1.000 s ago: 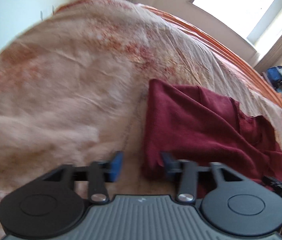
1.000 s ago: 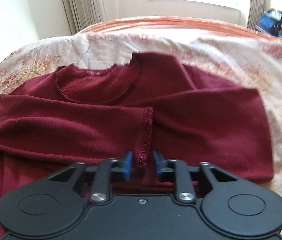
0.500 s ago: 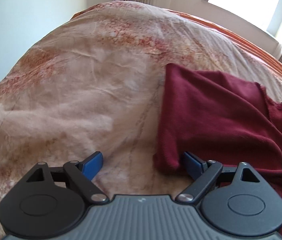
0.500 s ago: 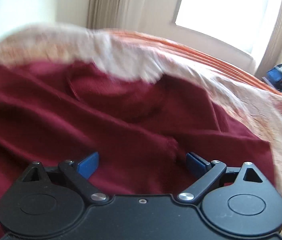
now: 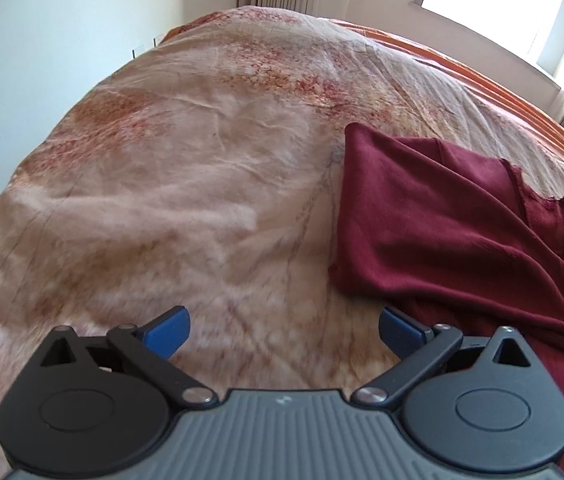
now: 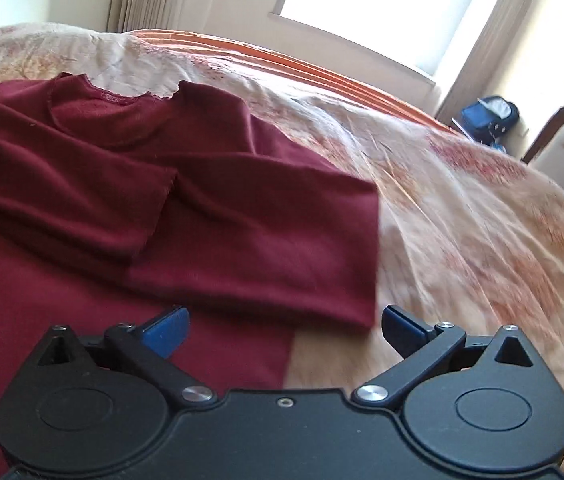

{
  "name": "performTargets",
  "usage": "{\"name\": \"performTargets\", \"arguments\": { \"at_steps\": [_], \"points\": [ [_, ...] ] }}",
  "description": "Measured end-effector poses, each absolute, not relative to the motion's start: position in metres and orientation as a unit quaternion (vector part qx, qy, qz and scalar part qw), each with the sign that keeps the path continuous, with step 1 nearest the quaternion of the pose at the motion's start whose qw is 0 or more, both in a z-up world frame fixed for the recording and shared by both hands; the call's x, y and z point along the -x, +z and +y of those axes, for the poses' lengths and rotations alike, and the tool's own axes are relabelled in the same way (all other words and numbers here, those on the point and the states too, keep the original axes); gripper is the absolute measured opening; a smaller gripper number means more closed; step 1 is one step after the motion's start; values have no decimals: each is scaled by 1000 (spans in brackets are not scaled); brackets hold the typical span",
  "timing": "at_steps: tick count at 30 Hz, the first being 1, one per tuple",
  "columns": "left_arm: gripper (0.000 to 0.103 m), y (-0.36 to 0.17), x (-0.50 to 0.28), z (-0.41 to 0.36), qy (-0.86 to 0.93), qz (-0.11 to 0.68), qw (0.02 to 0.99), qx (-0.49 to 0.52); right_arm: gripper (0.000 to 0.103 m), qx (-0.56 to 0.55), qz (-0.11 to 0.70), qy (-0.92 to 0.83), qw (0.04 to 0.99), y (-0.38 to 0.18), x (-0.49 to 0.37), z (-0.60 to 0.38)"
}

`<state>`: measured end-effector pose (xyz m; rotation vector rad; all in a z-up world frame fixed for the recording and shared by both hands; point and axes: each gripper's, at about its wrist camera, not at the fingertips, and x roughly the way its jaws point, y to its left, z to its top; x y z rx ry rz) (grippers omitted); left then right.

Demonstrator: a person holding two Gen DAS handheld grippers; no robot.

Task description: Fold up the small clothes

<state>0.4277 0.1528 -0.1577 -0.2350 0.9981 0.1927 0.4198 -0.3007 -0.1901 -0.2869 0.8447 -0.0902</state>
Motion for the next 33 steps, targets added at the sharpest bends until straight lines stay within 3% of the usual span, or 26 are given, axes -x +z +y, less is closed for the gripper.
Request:
{"name": "performTargets", "arguments": {
  "at_steps": [13,25,29,31,33],
  "points": [
    [102,-125,-348,106,81,497,855,124,102,55,447,-23,892,-145,-315,-300],
    [102,-164,-273,87,64,590,802,69,102,-105,567,18,817,-161,-235,-337],
    [102,-161,-255,89,51,600,795,73,90,-146,575,35,804,-167,-213,-348],
    [95,-157,-250,89,46,603,792,85,79,-146,575,35,804,-165,-208,-349],
    [82,-154,-249,88,53,608,788,85,66,-146,573,34,805,-164,-206,-348]
  ]
}}
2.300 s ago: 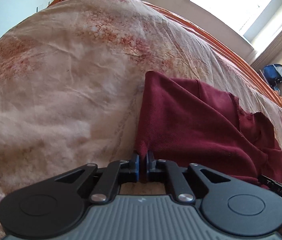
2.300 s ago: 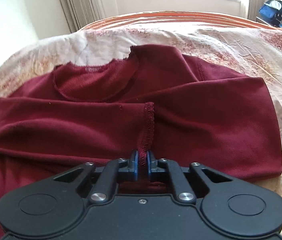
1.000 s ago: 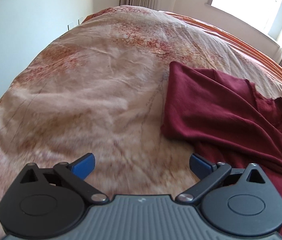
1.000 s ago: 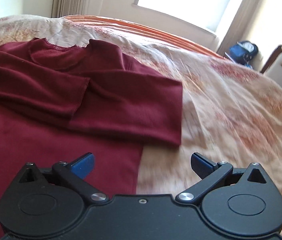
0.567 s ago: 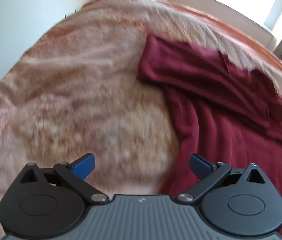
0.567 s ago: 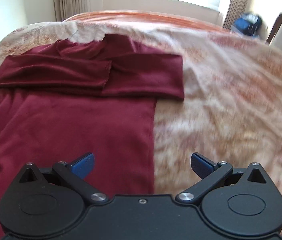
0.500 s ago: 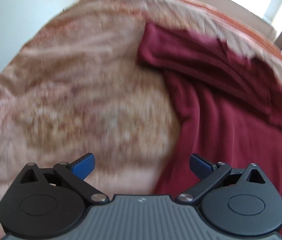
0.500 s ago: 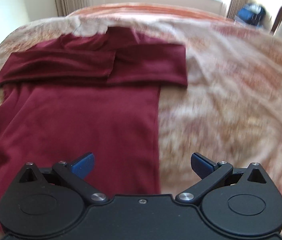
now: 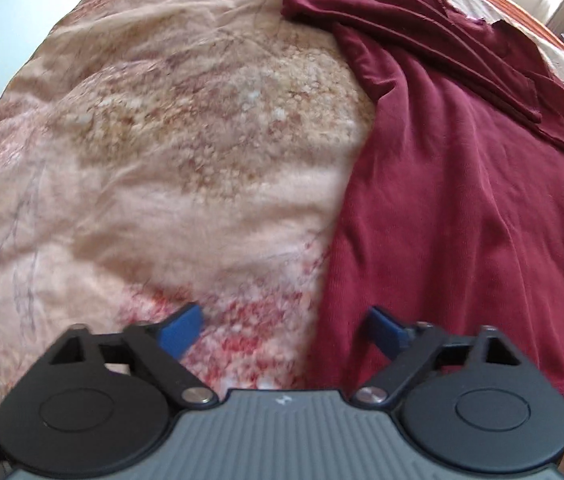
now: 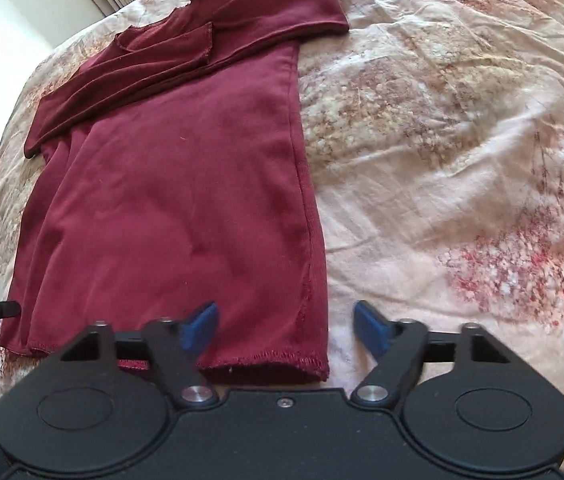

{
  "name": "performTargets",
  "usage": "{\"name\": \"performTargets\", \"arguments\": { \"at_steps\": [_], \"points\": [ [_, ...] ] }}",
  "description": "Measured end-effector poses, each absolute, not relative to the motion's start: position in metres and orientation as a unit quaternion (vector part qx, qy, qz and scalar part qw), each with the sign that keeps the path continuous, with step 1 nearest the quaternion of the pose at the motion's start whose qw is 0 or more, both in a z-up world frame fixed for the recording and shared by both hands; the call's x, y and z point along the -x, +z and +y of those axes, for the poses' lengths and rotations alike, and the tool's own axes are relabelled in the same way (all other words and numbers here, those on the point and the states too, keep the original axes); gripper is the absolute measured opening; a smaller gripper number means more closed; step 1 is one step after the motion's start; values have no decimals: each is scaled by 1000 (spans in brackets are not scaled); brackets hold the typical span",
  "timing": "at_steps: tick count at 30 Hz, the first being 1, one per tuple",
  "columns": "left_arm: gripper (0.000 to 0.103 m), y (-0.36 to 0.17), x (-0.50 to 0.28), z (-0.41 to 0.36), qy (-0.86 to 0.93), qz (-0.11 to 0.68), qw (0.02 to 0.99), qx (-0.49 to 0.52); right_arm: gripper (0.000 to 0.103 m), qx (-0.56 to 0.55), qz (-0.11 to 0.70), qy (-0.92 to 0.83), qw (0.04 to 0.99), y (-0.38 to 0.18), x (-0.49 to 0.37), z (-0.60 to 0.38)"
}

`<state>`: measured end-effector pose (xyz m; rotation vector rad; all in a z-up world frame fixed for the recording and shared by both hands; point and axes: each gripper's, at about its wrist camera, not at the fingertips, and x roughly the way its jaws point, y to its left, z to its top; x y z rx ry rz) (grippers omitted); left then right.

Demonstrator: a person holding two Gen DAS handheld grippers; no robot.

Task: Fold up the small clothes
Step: 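Grasp the hem with both tools and fold it toward the collar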

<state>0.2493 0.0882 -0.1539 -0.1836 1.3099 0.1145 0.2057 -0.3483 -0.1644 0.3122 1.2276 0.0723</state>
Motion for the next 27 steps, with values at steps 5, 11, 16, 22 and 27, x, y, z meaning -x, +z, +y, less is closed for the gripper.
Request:
{"name": "performTargets", "arguments": {
  "at_steps": [5,11,16,22,27],
  "points": [
    [54,-149,-252,86,36,621,775,110,34,-134,577,44,805,-164,-206,-346],
    [5,-149,-248,81,19,633,764,121,21,-119,579,59,805,-164,-206,-346],
    [3,-118,-235,84,46,609,783,118,11,-106,572,80,810,-147,-204,-348],
    [2,-94,-216,90,43,604,786,125,10,-83,560,102,818,-113,-199,-354],
    [2,-121,-204,98,60,633,760,134,10,-68,595,98,795,-135,-191,-355]
  ]
}}
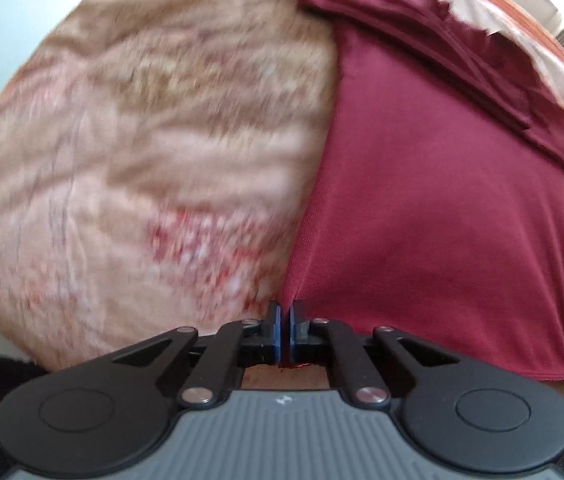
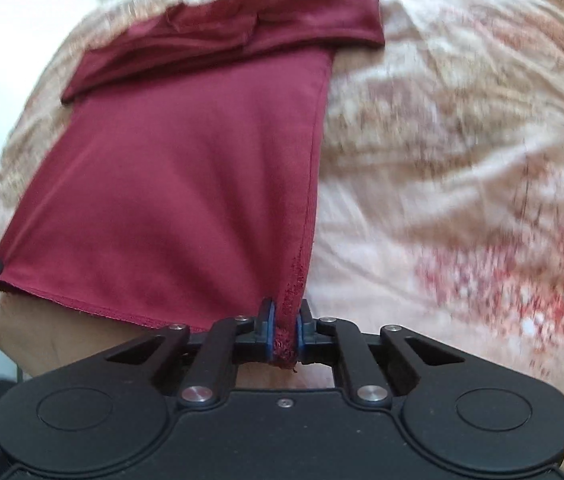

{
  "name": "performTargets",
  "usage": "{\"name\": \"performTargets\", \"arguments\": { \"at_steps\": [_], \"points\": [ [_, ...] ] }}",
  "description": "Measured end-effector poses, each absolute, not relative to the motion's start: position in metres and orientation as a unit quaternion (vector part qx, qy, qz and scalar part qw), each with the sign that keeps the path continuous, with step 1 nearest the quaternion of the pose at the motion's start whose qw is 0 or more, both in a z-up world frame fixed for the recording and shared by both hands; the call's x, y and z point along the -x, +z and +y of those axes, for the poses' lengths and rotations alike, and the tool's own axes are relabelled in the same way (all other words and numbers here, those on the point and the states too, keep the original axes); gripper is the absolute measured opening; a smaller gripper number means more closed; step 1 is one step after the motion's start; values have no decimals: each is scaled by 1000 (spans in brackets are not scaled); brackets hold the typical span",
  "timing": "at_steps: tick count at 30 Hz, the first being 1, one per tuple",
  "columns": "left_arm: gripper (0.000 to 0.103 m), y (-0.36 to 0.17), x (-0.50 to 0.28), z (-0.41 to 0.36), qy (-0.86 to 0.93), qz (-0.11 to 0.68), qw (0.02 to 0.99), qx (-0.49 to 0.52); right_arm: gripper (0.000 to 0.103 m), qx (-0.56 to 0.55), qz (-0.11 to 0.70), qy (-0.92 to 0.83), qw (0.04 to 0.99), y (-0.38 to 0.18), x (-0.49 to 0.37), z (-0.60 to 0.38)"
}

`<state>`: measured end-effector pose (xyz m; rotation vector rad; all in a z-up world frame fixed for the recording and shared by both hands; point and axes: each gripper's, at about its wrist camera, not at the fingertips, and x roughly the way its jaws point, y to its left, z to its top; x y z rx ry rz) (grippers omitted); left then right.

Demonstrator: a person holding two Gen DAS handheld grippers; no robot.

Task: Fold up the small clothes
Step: 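Grasp the hem with both tools and fold it toward the collar, then open both tools and lift them off the folded shirt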

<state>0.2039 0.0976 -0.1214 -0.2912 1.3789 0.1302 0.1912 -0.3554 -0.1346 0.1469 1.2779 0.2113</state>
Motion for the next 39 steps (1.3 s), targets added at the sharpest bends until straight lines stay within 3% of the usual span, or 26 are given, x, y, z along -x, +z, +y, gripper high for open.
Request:
{"name": "performTargets", "arguments": {
  "at_steps": [7,10,12,13,14,15,17,20,31,39],
  "points": [
    [6,-125,-192,94,50,622,772,119,11,-67,592,91,798,-147,-180,-349],
    [20,-125,-192,95,56,623,769,129,18,-51,584,102,804,-144,-177,-345],
    [50,-124,-190,97,58,621,772,125,29,-45,578,108,807,-141,-175,-346],
    [59,-122,-190,97,57,620,772,123,34,-44,574,109,810,-139,-174,-346],
    [77,-120,-189,98,57,621,773,121,45,-42,568,109,814,-136,-173,-347],
    [87,-118,-188,97,57,619,775,115,60,-38,562,110,819,-133,-171,-346],
    [90,-111,-185,96,53,609,785,98,74,-25,546,115,829,-126,-166,-344],
    [102,-99,-178,90,46,592,802,67,93,0,531,133,837,-119,-161,-340],
    [102,-109,-157,34,-34,552,820,-150,100,164,505,237,813,-122,-141,-305],
    [102,-131,-162,10,-45,564,798,-207,101,275,488,256,788,-140,-134,-286]
  ]
}}
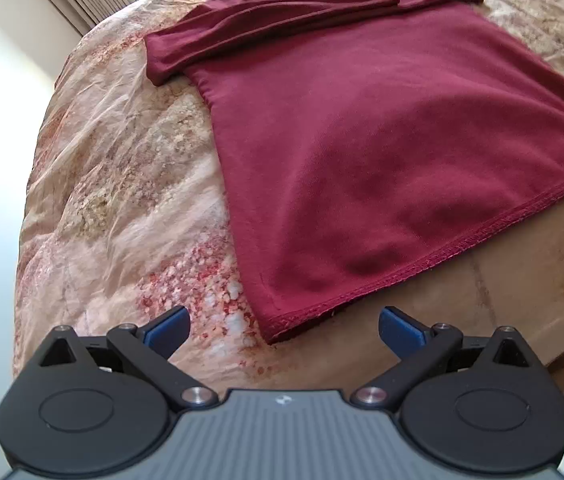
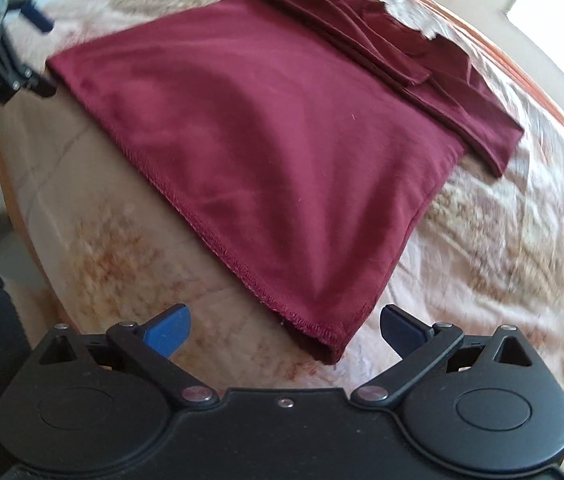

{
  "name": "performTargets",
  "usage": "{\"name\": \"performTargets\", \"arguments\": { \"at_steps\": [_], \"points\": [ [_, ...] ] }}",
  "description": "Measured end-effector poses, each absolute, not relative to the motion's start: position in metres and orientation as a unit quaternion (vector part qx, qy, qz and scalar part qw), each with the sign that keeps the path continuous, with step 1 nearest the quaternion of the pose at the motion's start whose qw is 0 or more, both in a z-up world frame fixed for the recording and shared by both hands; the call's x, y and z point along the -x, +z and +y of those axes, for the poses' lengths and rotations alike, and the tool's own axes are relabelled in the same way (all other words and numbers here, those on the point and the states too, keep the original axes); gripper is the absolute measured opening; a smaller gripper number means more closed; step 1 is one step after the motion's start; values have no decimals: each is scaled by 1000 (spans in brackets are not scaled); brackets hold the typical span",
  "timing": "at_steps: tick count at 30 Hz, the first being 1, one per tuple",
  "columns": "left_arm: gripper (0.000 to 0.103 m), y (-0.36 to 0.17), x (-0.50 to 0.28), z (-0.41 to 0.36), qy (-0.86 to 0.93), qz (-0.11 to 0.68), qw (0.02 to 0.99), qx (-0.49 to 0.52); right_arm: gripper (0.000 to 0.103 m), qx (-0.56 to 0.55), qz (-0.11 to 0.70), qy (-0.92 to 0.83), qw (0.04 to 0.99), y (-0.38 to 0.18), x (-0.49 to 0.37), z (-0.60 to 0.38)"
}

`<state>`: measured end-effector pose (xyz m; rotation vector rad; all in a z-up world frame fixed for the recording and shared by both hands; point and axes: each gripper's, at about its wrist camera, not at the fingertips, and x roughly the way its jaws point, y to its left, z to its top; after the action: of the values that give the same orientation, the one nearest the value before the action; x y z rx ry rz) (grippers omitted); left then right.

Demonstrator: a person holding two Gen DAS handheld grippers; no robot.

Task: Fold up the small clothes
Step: 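Open both tools and lift them off the folded shirt, then close the right tool on a hem corner while the left tool reaches the other corner, then close the left tool on the other hem corner and lift the hem with both tools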

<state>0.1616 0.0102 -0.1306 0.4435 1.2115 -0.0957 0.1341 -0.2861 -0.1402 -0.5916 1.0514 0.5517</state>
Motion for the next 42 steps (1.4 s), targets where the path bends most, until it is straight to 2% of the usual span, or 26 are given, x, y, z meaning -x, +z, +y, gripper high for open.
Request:
{"name": "performTargets", "arguments": {
  "at_steps": [5,7,8,10,11,13,14,15,28,30,32,33,37,42],
  "points": [
    [102,-130,-164,7,-42,576,795,-185,101,372,436,269,774,-148,-124,-273],
    [102,-129,-165,8,-44,577,795,-179,98,392,421,279,769,-150,-121,-270],
    [102,-129,-165,8,-45,577,795,-179,93,396,415,285,768,-150,-120,-269],
    [102,-131,-166,8,-50,578,794,-183,80,393,415,295,766,-151,-119,-267],
    [102,-132,-166,7,-55,579,792,-185,71,389,416,298,766,-150,-119,-266],
    [102,-133,-166,6,-70,581,789,-187,42,385,416,298,768,-149,-119,-263],
    [102,-134,-166,5,-77,581,788,-187,16,385,418,293,769,-149,-121,-261],
    [102,-134,-165,4,-85,581,787,-188,12,382,424,290,768,-149,-124,-260],
    [100,-139,-172,-26,-130,527,813,-212,8,123,488,241,830,-86,-182,-290],
    [82,-141,-179,-23,-114,525,819,-203,6,103,487,237,835,-77,-190,-293],
    [71,-141,-186,-18,-105,530,821,-185,4,93,485,235,837,-70,-196,-295],
    [69,-139,-188,-14,-105,530,823,-175,4,90,485,235,838,-68,-198,-296],
    [69,-136,-190,-3,-116,533,821,-170,5,89,483,235,839,-63,-205,-299],
    [78,-144,-177,-2,-128,544,804,-203,4,89,485,234,838,-64,-208,-299]
  ]
}}
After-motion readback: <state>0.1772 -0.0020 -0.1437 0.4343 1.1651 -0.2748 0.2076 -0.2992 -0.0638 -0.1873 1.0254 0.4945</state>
